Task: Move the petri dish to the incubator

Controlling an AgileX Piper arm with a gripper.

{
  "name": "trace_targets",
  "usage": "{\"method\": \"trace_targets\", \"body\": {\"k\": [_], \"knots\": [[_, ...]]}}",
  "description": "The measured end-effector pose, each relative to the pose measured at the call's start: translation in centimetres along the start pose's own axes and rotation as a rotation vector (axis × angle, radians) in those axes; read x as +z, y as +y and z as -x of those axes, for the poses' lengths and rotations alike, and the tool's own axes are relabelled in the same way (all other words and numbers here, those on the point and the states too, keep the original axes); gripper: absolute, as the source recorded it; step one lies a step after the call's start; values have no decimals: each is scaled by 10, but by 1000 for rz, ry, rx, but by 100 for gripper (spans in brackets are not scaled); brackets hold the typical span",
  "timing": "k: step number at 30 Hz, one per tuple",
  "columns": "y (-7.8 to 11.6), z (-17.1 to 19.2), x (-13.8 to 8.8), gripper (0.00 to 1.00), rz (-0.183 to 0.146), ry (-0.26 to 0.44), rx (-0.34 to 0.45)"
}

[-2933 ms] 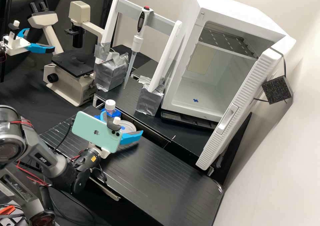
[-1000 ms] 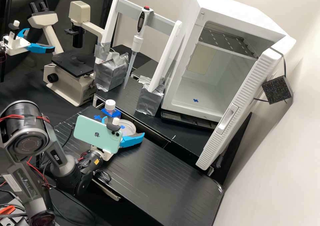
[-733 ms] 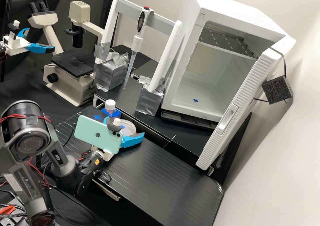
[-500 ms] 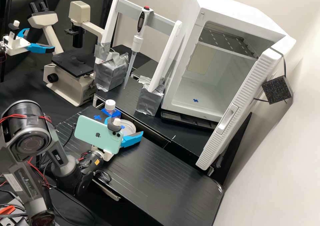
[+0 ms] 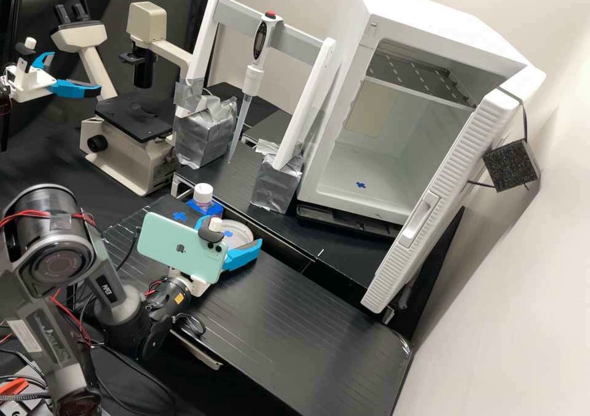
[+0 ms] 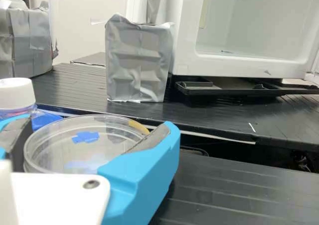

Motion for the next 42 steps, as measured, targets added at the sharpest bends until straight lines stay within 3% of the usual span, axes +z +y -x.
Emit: {"method": "trace_targets", "body": {"k": [15,19,26,30,39,42], "knots": [[5,5,2,0,-1,-26,12],[14,10,3,0,-14,-76,67],[28,14,6,0,-68,-114,175],[39,9,9,0,-74,-118,223],[40,8,10,0,-83,-121,229],[39,11,7,0,-101,-110,232]]}}
